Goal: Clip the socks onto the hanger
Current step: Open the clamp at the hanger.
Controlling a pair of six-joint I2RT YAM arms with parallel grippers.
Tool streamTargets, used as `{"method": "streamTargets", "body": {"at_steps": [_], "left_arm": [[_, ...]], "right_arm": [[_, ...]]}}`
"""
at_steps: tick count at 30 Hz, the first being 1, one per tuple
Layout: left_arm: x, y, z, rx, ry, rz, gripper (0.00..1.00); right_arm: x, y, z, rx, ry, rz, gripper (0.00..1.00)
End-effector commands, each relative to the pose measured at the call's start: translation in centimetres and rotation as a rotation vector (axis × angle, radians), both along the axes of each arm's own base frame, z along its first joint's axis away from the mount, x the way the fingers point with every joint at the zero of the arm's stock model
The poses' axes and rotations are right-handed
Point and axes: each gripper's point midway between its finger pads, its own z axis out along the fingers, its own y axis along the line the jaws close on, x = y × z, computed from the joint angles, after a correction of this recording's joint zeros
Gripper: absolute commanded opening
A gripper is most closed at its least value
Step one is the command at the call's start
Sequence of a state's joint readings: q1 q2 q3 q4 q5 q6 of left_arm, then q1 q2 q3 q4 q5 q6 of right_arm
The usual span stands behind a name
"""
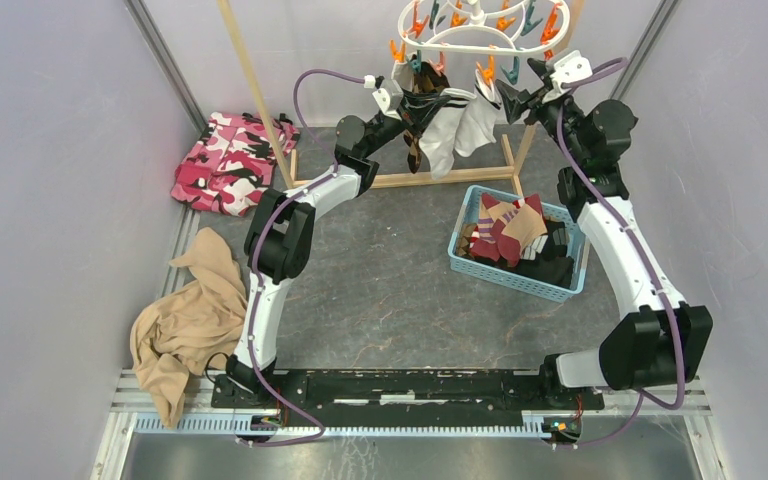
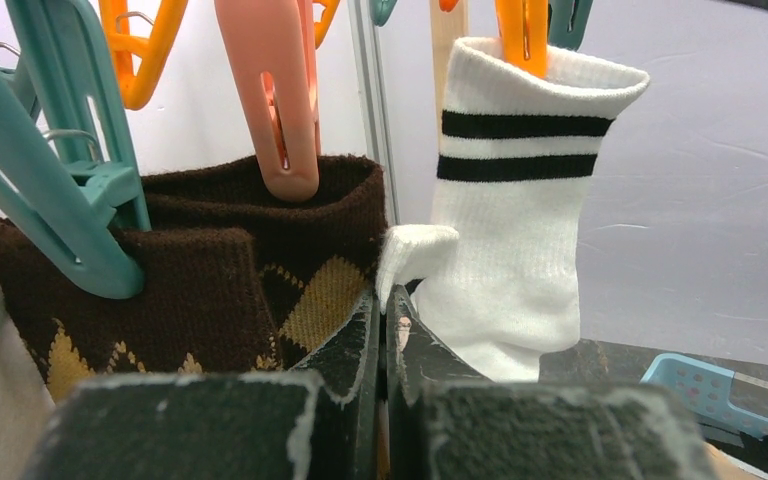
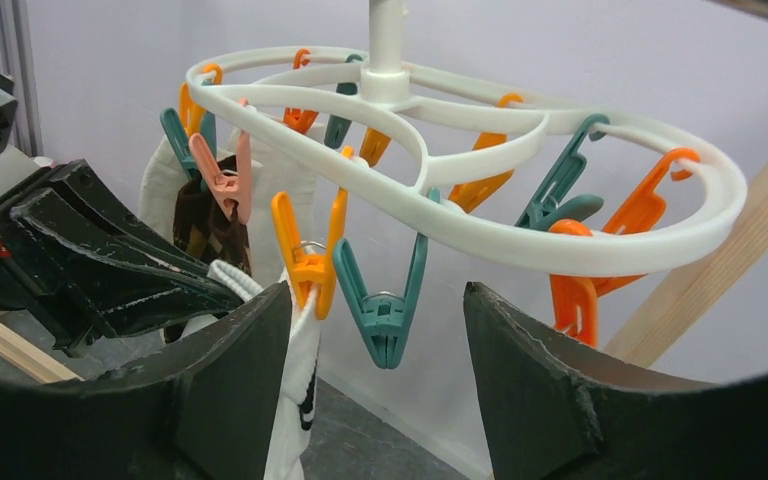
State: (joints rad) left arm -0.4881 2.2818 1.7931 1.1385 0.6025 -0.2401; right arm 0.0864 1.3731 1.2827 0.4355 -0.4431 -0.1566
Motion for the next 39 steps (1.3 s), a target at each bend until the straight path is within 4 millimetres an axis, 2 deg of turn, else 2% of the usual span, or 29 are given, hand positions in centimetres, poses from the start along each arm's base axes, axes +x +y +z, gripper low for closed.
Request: {"method": "streamTargets", "body": {"at_steps": [1, 13, 26, 34, 39], "left_arm": [[-0.4, 0.8, 2.0, -0.049, -0.038, -0.002, 0.02], [-0.5, 0.8, 2.2, -0.054, -0.044, -0.004, 0.02], [-0.6, 0.8, 2.5, -0.058, -0.049, -0.006, 0.02], [-0.6, 0.8, 2.3, -0.058, -0.049, -0.007, 0.02], [-0.9, 0.8, 2.5, -0.062, -0.051, -0.018, 0.02]], "right_arm": [[0.5, 0.0, 1.9, 0.051, -0.04, -0.018, 0.69], [1.9, 0.6, 2.8, 0.1, -0.057, 0.005, 0.66], [2.4, 0.9, 3.9, 0.111, -0.086, 0.021, 0.58], [2.6, 1.2, 3.9, 0.102, -0.082, 0.032, 0.43], [2.4, 1.4, 4.0, 0.105, -0.075, 0.045, 0.29]]}}
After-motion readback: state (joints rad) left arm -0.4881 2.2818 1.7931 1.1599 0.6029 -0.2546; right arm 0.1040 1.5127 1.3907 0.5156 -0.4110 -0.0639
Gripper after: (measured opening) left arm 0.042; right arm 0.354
